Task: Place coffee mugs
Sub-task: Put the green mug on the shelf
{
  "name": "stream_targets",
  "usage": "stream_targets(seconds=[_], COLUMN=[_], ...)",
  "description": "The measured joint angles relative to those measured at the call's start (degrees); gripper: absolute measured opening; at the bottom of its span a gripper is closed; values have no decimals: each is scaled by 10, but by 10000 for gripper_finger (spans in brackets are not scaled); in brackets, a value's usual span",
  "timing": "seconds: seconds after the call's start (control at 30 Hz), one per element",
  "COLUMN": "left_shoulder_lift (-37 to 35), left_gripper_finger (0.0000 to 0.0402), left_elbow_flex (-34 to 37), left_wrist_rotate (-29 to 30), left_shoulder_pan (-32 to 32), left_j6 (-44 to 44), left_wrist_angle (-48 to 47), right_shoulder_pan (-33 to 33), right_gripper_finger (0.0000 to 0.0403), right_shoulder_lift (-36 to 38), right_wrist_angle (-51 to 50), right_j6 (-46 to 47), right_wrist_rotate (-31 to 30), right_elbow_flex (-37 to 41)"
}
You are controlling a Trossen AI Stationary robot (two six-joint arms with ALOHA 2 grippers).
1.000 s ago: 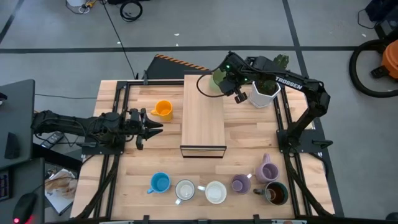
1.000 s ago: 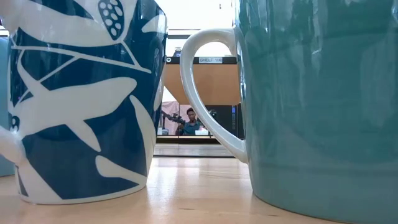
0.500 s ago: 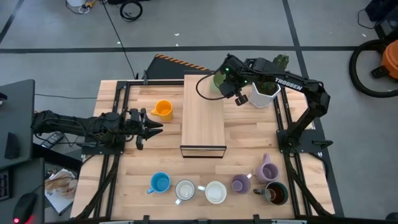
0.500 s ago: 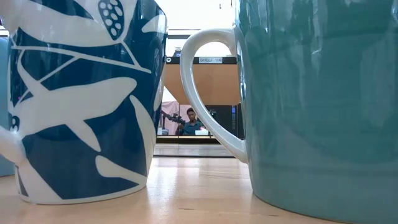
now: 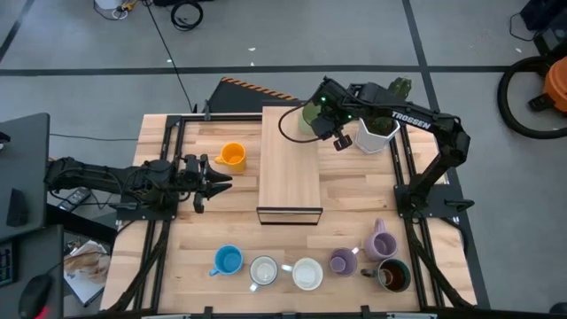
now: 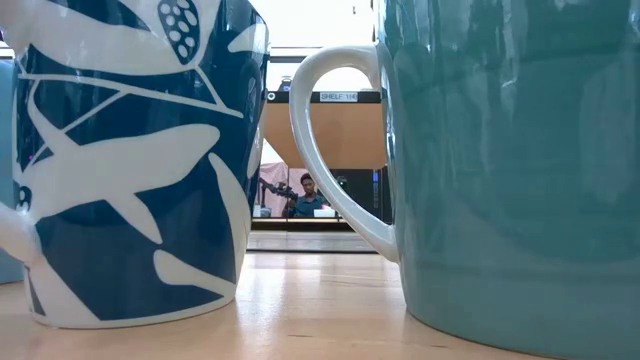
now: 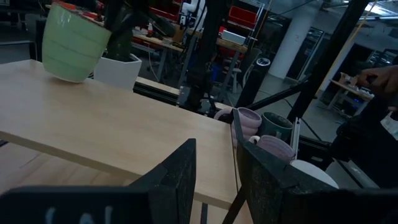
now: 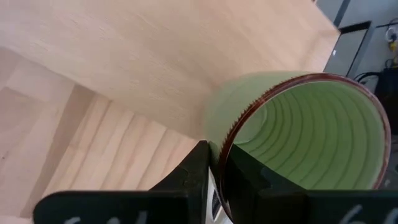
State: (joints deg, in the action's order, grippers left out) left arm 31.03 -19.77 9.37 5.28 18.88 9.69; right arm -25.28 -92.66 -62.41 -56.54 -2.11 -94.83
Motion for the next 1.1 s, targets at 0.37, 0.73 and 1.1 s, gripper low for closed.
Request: stream_targets(seconds=[0.37, 0.73, 1.1], left_shoulder_lift=[0, 1, 1], left_gripper_finger=[121, 121, 121], left_elbow_flex=[0, 0, 0], left_wrist_rotate=[0, -6, -6], left_shoulder_pan=[0, 1, 1], left_j6=[0, 0, 0], left_wrist_angle=[0, -1, -1], right_shoulder_pan=[23, 28, 15], right_gripper_finger=[82, 101, 101], right_shoulder_lift=[0, 1, 1], right_wrist_angle=[29, 42, 73], right_j6=[-9, -7, -1], right_wrist_rotate=[-30, -62, -81], right_elbow_flex=[0, 0, 0])
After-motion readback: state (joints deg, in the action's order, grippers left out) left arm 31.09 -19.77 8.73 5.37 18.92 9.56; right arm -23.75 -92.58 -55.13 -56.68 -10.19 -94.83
